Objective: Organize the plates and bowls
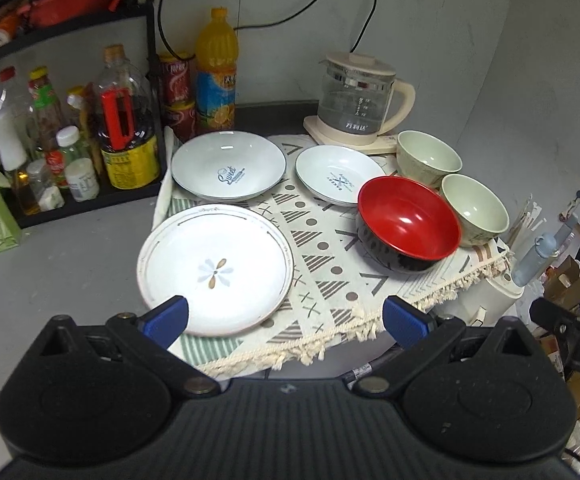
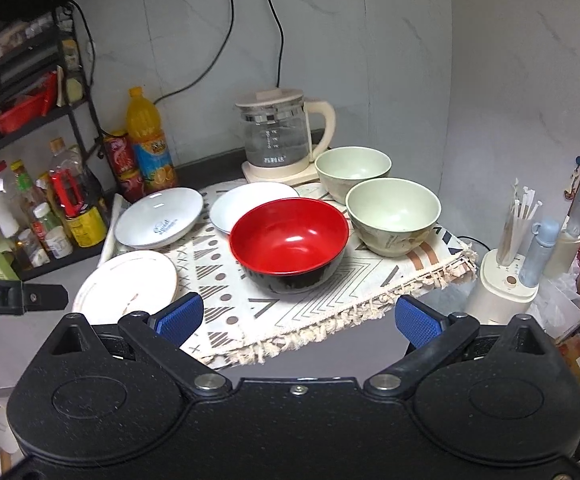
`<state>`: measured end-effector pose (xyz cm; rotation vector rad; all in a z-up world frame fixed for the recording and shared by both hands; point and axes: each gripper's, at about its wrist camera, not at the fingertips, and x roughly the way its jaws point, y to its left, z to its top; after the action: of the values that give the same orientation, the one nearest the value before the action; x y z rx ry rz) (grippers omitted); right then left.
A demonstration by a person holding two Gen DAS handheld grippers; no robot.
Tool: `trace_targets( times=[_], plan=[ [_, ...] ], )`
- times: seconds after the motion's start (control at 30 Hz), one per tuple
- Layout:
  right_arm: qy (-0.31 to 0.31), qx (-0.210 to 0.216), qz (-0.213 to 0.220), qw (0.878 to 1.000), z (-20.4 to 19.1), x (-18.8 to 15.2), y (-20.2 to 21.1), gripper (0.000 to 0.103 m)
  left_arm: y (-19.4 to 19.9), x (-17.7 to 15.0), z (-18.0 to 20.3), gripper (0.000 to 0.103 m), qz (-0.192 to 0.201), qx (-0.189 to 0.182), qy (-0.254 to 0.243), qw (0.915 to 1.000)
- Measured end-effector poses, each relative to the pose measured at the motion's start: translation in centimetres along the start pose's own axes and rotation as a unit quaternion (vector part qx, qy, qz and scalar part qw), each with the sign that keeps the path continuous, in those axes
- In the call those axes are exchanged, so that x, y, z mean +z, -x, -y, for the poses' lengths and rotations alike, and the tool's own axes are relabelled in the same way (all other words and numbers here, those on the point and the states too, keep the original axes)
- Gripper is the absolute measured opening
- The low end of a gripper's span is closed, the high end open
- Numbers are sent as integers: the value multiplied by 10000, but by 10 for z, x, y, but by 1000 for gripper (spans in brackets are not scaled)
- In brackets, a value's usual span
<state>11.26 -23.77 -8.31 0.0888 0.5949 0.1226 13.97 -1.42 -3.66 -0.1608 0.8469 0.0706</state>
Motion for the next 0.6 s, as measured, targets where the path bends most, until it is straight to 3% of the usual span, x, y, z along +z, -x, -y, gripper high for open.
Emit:
trace_targets(
  times=[0.2, 0.6],
  plan=[
    [-263, 25, -307, 9992, 6, 20, -30, 103, -31, 31, 1, 102, -228, -170, 29, 9996],
    [-596, -363, -601, 9958, 8, 41, -79, 101, -87, 72, 0, 100, -615, -461, -286, 9966]
  ],
)
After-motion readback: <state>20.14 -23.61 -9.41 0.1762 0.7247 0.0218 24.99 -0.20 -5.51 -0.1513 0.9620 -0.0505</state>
